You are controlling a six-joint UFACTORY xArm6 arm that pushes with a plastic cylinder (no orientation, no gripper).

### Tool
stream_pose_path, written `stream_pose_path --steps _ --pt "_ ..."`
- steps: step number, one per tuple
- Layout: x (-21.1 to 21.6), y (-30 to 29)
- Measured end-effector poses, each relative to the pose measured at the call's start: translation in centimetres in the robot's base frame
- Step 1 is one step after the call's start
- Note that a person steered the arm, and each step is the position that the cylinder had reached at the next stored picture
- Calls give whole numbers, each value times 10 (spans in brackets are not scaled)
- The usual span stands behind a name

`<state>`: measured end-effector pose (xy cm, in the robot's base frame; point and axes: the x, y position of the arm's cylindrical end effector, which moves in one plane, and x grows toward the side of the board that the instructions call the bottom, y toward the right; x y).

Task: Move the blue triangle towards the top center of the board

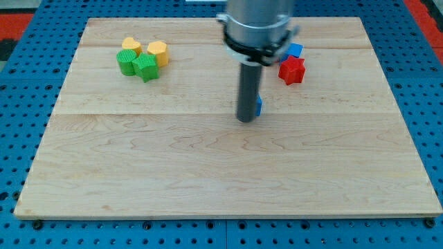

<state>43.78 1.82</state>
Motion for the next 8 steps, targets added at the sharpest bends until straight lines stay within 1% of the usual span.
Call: stream_pose_path --steps 1,2,3,4,5,6,7,8 --pt "-53 -26" --pt "-30 -17" --pt "10 -6" --pt "0 40" --pt "-26 -8" --pt "-21 12" --pt "-24 54" --pt "-49 49"
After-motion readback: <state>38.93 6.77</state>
